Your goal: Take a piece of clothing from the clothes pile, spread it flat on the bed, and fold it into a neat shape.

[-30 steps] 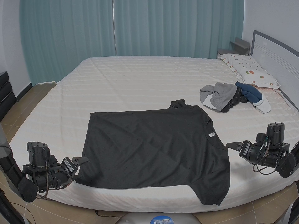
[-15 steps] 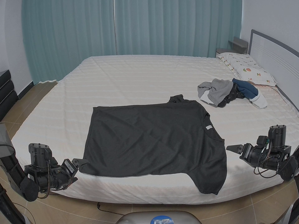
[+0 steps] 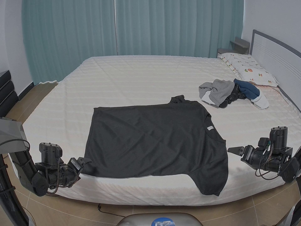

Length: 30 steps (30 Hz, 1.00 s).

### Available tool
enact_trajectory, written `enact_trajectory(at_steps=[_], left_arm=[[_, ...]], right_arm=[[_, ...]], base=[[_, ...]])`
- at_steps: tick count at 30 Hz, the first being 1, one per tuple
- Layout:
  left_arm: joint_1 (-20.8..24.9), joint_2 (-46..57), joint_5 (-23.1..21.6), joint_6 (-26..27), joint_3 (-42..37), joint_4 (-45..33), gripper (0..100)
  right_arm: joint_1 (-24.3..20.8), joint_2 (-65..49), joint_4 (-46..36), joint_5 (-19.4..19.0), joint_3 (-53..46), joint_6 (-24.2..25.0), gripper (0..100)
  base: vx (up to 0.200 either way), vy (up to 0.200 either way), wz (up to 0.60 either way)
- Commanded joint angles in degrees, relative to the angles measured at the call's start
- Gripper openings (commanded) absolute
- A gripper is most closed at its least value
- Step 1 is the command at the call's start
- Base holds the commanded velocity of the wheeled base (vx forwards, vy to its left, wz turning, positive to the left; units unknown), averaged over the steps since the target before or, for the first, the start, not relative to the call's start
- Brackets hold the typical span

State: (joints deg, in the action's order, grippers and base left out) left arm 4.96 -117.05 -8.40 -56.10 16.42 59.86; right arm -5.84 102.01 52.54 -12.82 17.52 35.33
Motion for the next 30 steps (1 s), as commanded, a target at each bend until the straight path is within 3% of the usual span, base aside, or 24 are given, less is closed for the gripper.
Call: enact_trajectory(at_steps=[1,30], left_arm=[[0.14,-2.57,0.4,-1.03,2.56,0.0,100],[0.75,-5.55,2.33,-2.79,5.82,0.17,100]], right_arm=[[0.04,0.38,0.02,-0.01,0.06,0.0,100],[0.13,0.29,0.02,-0.01,0.15,0.0,100]], base=[[0.0,0.0,0.0],[0.0,0.0,0.0]])
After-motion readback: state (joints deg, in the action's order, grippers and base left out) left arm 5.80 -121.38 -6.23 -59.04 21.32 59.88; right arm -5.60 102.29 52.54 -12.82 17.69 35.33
